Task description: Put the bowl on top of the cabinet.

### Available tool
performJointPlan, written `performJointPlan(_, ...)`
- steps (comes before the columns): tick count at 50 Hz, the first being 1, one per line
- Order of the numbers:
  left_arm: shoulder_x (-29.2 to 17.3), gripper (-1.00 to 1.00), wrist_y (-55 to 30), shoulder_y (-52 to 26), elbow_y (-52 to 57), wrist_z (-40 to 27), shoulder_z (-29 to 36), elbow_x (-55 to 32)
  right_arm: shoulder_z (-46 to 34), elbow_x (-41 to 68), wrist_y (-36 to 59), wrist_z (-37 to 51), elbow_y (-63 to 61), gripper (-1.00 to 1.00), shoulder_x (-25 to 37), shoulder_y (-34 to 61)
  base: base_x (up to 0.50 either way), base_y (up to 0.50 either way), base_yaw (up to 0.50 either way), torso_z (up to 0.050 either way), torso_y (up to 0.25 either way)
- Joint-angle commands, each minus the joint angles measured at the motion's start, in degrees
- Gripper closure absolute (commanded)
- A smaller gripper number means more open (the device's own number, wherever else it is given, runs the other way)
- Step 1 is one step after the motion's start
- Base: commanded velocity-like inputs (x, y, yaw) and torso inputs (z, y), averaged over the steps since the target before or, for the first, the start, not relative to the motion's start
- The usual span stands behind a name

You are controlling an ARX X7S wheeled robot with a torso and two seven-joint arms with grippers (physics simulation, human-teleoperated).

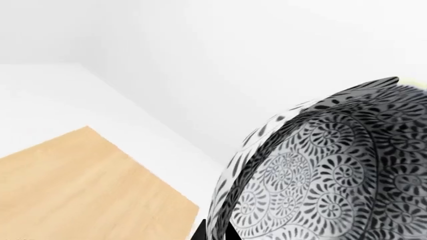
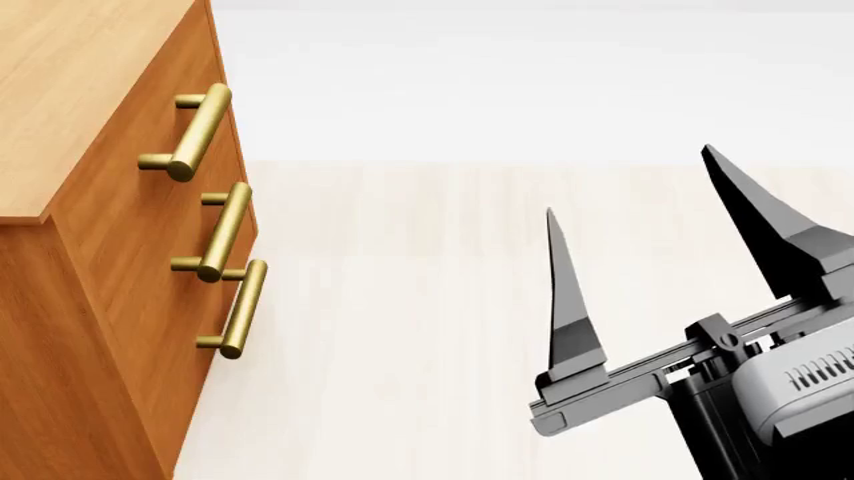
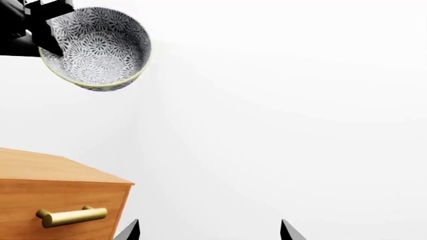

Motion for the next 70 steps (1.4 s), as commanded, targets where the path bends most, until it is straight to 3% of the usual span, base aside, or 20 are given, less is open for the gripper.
performJointPlan(1,-0.1,1.0,4.1,0.4,1.6,-4.1,-1.0,0.1,0.1,-0.1,0.1,0.0,0.3,-1.0,-0.1,0.1,0.0,0.0,0.0,0.0,0.01)
performJointPlan(15,0.2,1.0,10.3,3.9,9.0,-13.1,-0.8,3.2,0.0,-0.2,0.0,-0.2,0.7,-1.0,-0.4,0.1,0.0,0.0,0.0,0.0,0.0)
performJointPlan(34,-0.6,1.0,9.6,4.7,4.3,-17.7,-3.3,0.9,-0.2,-0.6,0.2,-0.3,1.0,-1.0,-0.7,0.1,0.0,0.0,0.0,0.0,0.001)
performJointPlan(70,-3.7,1.0,13.6,2.7,-8.9,-19.1,-7.0,-0.6,-0.1,-1.2,1.1,0.1,1.2,-1.0,-0.9,0.5,0.0,0.0,0.0,0.0,0.001)
